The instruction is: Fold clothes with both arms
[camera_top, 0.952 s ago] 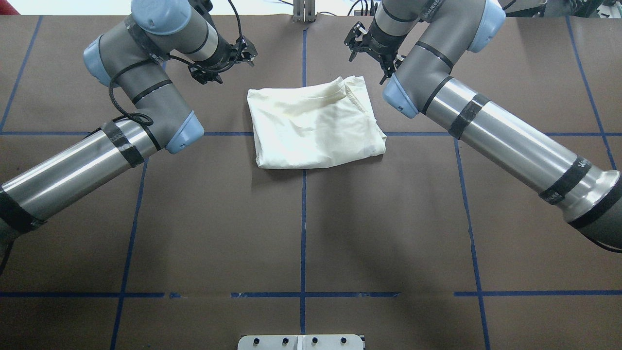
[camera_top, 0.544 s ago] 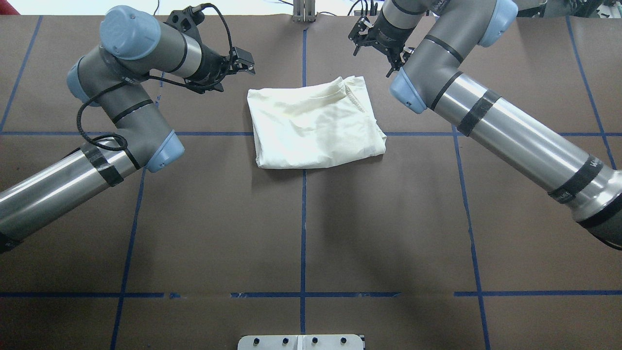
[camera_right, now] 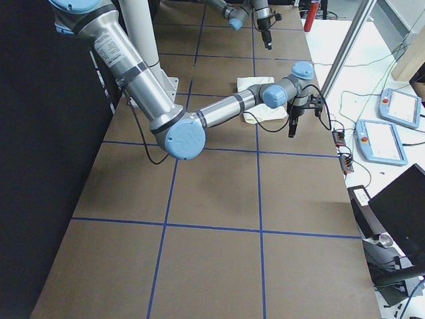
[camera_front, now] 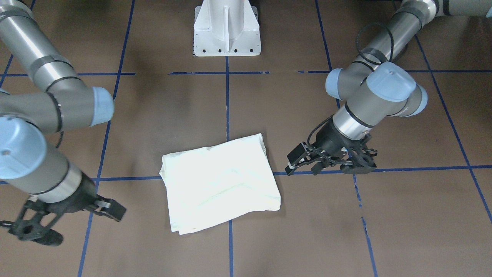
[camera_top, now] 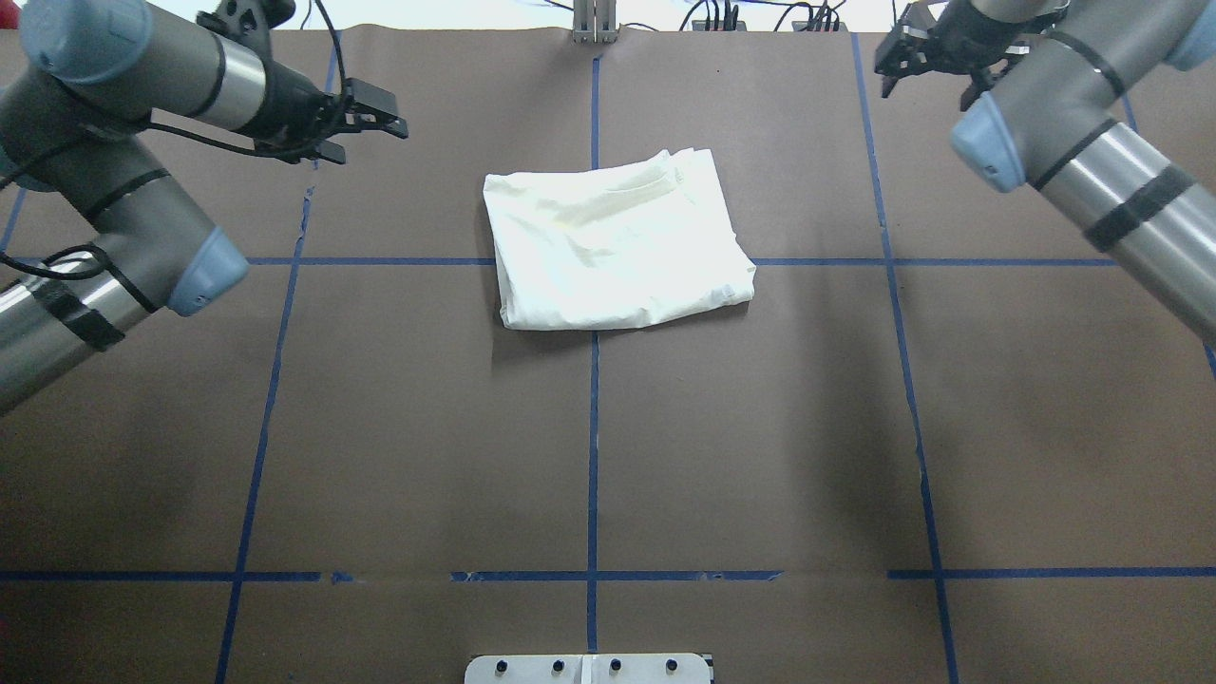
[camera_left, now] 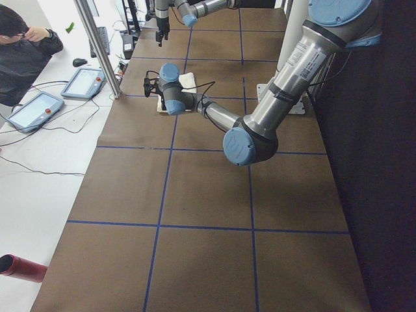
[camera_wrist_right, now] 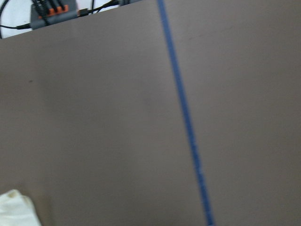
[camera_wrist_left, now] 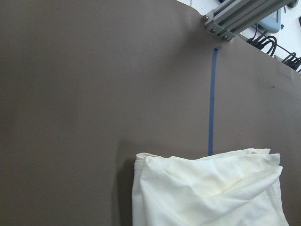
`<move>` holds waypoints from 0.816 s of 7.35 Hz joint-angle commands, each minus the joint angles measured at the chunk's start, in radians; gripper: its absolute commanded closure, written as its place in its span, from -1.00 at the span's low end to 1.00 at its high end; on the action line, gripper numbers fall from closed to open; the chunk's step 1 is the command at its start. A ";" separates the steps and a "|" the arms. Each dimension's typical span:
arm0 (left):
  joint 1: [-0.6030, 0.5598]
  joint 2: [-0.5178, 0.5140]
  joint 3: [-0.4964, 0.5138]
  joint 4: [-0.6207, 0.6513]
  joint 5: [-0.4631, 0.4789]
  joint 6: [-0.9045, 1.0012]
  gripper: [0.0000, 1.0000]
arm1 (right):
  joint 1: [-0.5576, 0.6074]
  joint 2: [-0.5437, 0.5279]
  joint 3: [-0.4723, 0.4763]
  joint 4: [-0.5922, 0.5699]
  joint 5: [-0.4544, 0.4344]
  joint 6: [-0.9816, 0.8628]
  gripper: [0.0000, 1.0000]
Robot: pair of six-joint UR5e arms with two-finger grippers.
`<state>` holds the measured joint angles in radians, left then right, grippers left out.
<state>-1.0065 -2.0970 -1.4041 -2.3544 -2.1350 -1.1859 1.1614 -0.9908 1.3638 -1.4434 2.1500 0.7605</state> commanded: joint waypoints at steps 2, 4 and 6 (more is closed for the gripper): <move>-0.333 0.141 -0.130 0.382 -0.005 0.771 -1.00 | 0.226 -0.301 0.100 -0.006 0.007 -0.501 -1.00; -0.524 0.202 -0.163 0.591 0.009 1.268 -1.00 | 0.381 -0.460 0.083 -0.009 0.132 -0.800 -1.00; -0.578 0.367 -0.237 0.616 -0.009 1.515 -1.00 | 0.510 -0.509 0.100 -0.154 0.198 -0.935 -1.00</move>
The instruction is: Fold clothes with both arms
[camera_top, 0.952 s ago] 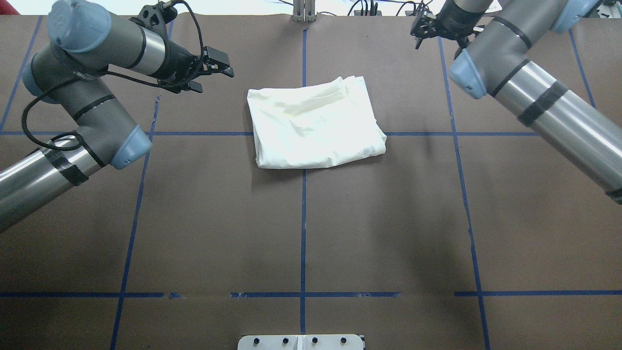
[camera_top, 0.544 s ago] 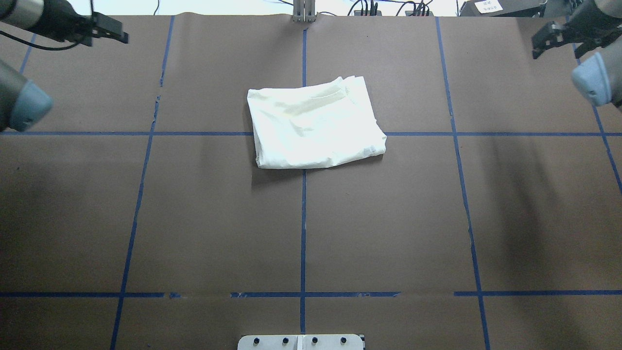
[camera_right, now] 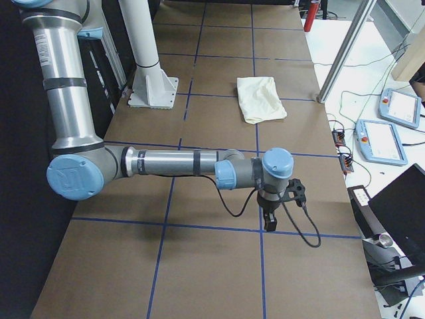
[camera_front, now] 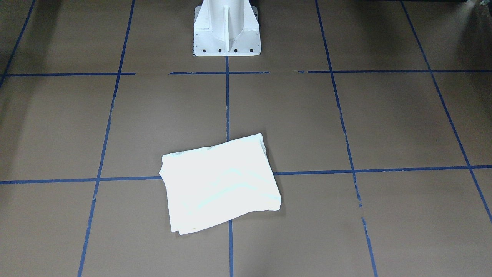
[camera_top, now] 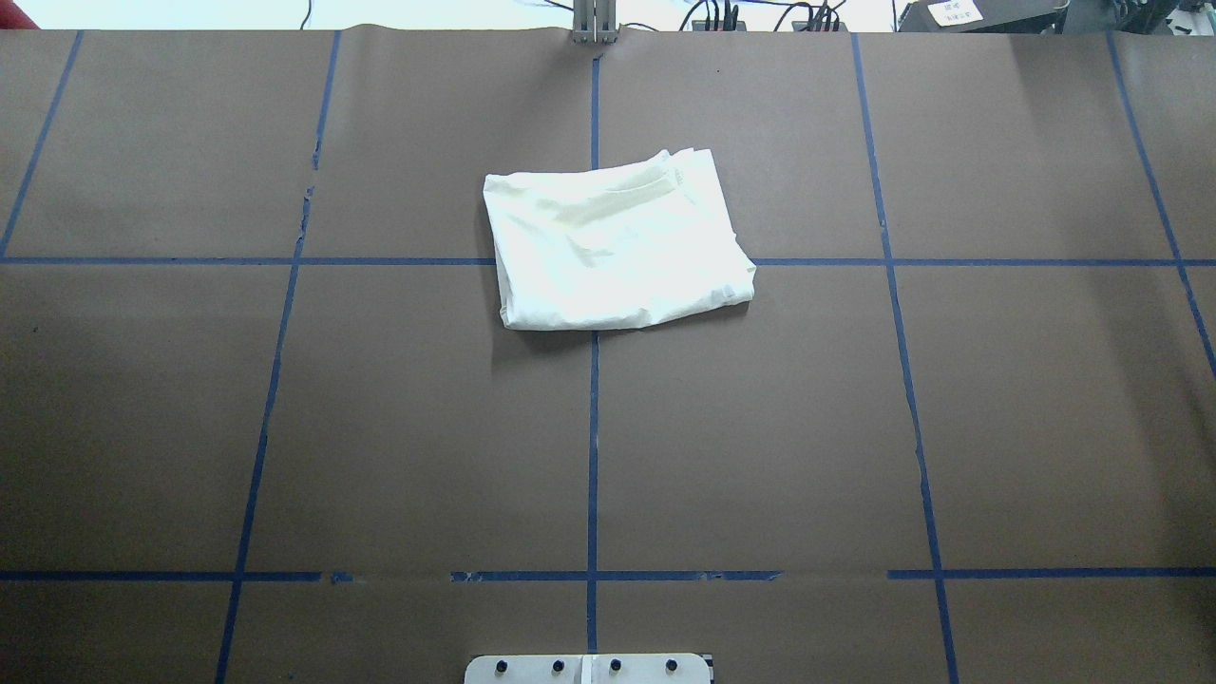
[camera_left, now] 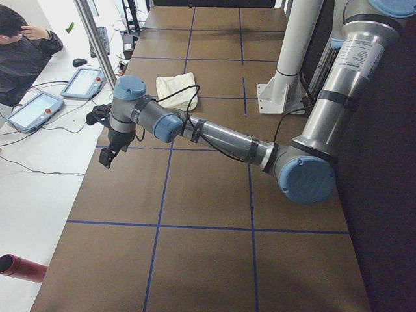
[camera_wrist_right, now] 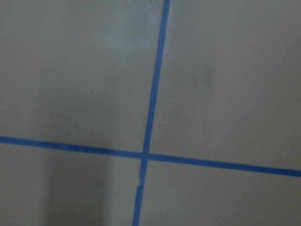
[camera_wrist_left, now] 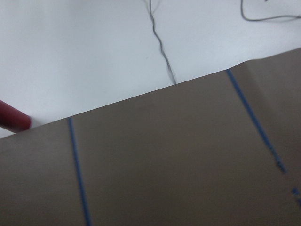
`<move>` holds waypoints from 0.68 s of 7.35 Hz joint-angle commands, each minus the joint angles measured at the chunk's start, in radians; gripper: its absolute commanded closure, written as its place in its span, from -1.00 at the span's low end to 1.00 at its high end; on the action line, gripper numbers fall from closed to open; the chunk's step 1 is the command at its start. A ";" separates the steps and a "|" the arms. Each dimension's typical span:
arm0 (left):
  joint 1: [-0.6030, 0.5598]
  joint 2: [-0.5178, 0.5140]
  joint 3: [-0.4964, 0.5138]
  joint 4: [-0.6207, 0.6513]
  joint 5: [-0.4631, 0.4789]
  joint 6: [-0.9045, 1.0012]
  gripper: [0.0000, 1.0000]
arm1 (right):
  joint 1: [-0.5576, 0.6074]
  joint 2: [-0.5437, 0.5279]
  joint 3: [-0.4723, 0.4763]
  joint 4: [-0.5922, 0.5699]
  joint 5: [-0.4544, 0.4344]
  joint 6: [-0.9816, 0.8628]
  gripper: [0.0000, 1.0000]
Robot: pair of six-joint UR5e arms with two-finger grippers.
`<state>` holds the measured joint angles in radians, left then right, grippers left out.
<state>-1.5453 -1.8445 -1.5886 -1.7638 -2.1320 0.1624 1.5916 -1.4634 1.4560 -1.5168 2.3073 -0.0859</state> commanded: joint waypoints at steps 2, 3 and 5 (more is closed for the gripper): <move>-0.032 0.182 -0.079 0.005 -0.051 0.093 -1.00 | 0.080 -0.072 0.044 -0.074 0.026 -0.089 -1.00; -0.029 0.183 -0.064 -0.003 -0.045 0.080 -1.00 | 0.080 -0.093 0.049 -0.074 0.027 -0.087 -1.00; -0.027 0.182 -0.011 0.041 -0.054 0.085 -1.00 | 0.080 -0.113 0.060 -0.085 0.035 -0.064 -1.00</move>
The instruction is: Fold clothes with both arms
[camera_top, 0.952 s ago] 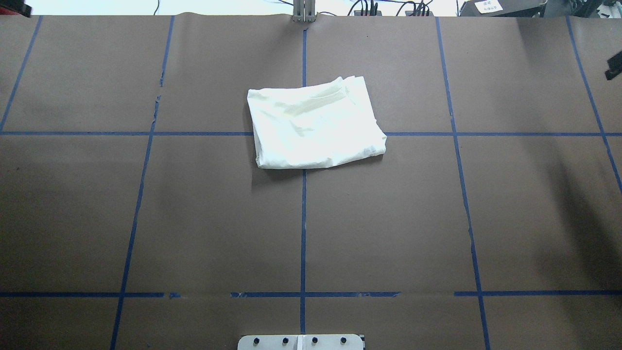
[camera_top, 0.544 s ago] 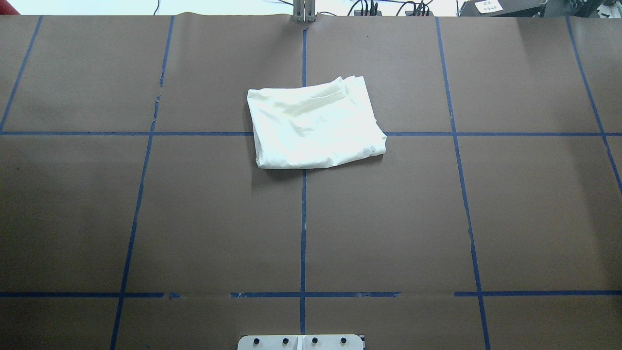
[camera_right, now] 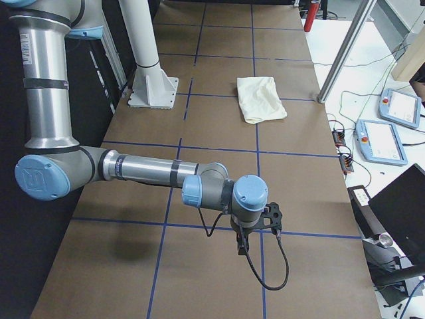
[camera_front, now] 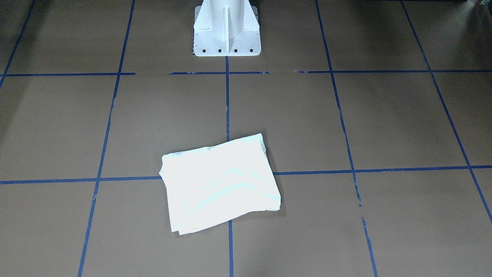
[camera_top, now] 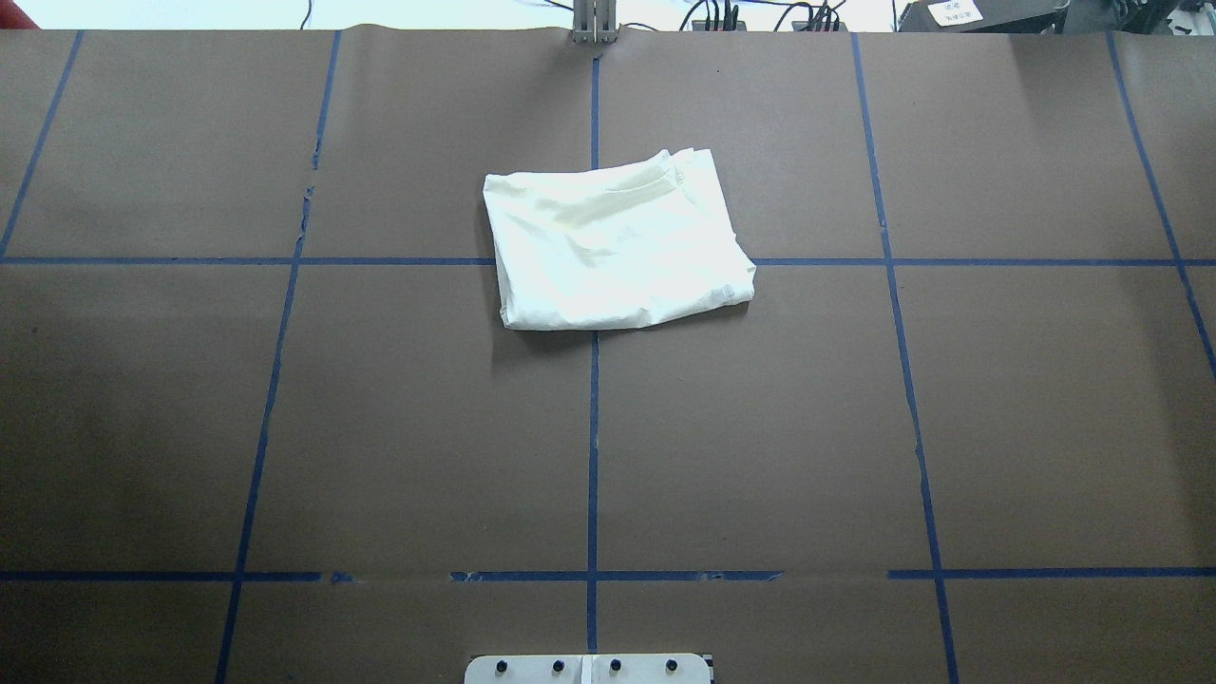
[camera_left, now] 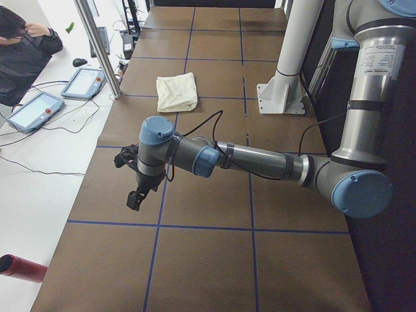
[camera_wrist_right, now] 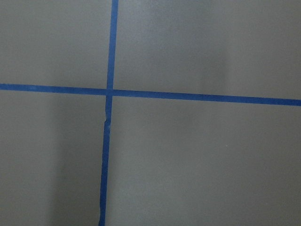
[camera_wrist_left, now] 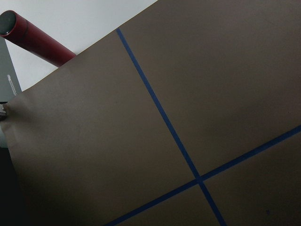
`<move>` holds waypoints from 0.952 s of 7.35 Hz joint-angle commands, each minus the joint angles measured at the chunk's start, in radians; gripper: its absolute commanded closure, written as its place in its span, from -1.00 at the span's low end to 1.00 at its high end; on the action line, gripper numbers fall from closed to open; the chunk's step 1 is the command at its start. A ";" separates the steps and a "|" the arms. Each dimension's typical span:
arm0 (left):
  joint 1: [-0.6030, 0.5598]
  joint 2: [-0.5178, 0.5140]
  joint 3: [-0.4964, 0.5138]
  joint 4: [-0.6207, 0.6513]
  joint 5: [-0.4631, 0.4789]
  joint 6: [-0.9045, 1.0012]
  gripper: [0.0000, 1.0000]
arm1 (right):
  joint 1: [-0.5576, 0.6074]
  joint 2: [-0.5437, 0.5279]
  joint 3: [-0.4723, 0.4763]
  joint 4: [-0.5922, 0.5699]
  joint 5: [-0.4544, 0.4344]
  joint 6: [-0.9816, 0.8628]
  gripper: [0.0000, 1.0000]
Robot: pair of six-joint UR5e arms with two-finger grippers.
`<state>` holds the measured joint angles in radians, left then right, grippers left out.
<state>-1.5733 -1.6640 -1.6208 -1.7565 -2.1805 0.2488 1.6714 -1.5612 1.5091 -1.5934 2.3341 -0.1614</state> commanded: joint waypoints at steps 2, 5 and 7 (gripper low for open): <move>0.001 -0.002 -0.052 0.280 -0.095 -0.008 -1.00 | 0.001 -0.025 0.017 -0.010 0.008 0.032 -1.00; 0.007 0.053 -0.027 0.279 -0.117 -0.008 -1.00 | -0.001 -0.071 0.017 0.001 0.007 0.052 -1.00; 0.007 0.064 -0.031 0.279 -0.114 -0.011 -1.00 | -0.057 -0.069 0.074 0.062 0.005 0.215 -1.00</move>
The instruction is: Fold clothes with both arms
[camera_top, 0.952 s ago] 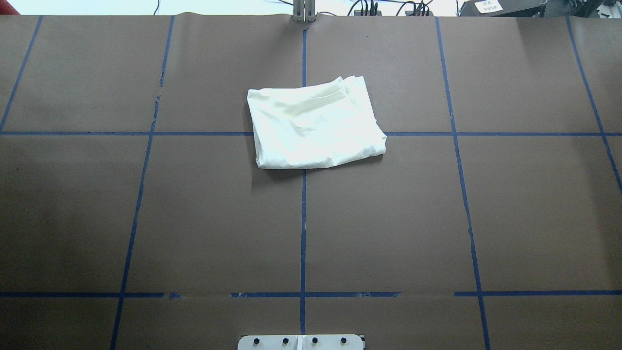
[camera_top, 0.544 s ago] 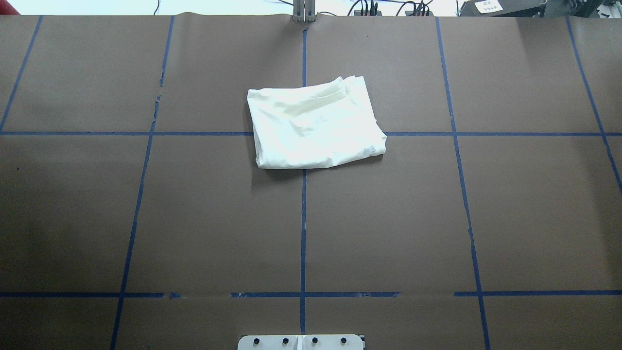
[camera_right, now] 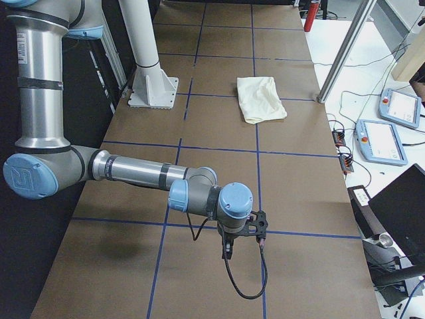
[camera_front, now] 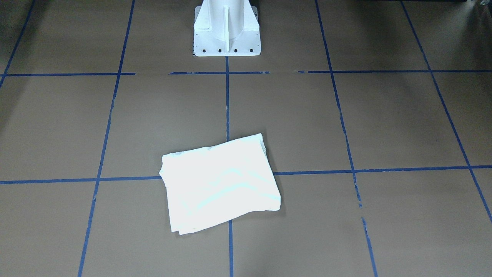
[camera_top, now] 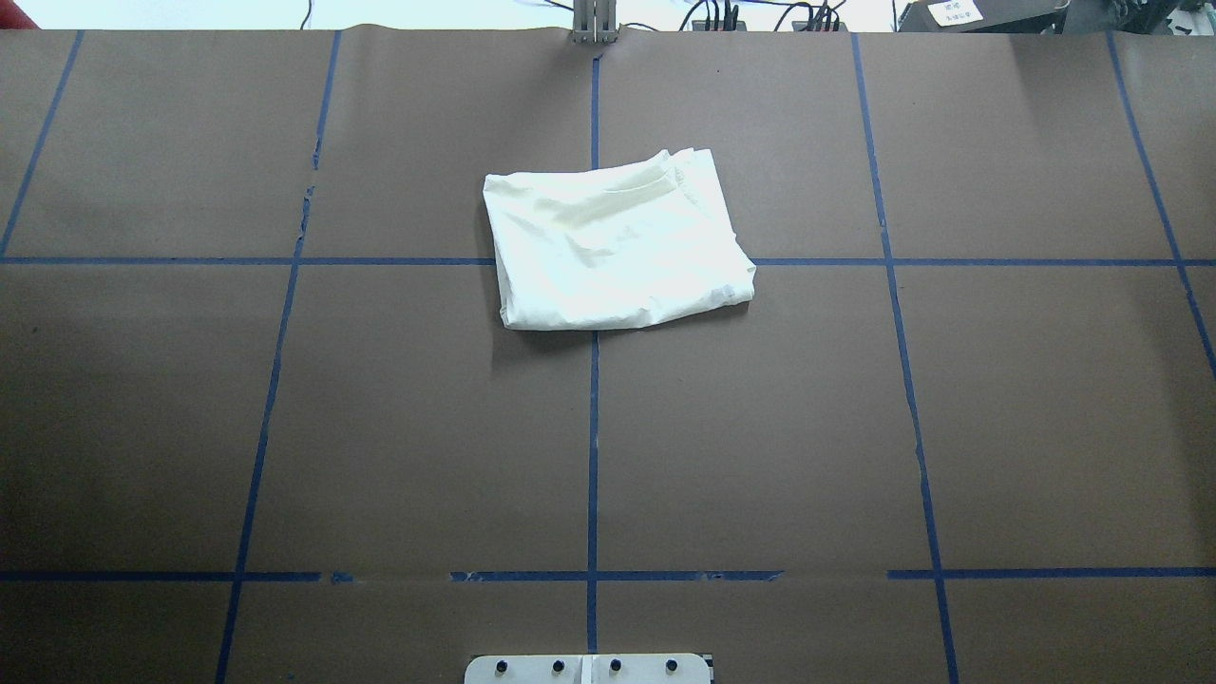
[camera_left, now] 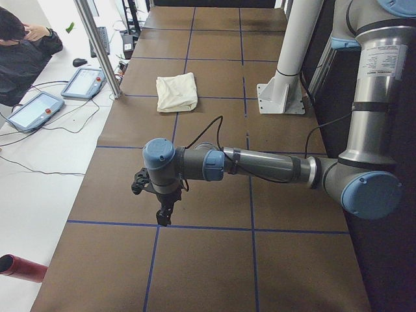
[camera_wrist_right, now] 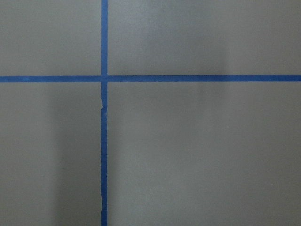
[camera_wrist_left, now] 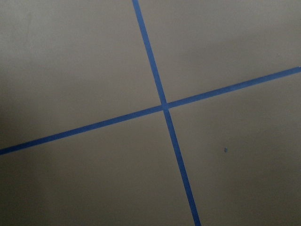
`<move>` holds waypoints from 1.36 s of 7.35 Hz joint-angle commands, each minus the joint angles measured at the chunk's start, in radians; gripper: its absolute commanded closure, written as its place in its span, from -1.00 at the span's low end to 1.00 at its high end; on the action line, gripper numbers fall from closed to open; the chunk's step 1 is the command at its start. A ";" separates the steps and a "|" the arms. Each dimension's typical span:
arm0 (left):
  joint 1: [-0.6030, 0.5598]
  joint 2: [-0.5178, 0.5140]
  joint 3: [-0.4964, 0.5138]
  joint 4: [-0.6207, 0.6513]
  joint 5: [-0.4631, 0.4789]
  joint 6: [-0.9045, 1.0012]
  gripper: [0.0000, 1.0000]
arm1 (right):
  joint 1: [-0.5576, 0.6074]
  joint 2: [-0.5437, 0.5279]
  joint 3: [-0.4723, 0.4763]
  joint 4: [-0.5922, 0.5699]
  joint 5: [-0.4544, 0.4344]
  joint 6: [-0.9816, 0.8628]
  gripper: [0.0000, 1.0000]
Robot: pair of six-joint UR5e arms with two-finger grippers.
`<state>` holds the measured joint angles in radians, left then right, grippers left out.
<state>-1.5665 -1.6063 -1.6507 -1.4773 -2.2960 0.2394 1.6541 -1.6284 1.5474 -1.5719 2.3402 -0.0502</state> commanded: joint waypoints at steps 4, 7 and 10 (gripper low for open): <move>0.000 0.005 -0.012 0.002 0.004 -0.032 -1.00 | -0.151 -0.007 0.069 0.230 0.011 0.340 -1.00; 0.000 0.005 -0.026 0.002 0.001 -0.100 -1.00 | -0.151 -0.008 0.069 0.231 0.018 0.340 -1.00; 0.000 0.008 -0.027 0.000 -0.007 -0.204 -1.00 | -0.151 -0.011 0.071 0.231 0.019 0.340 -1.00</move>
<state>-1.5662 -1.5992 -1.6775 -1.4767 -2.3000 0.0830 1.5034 -1.6382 1.6172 -1.3415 2.3587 0.2899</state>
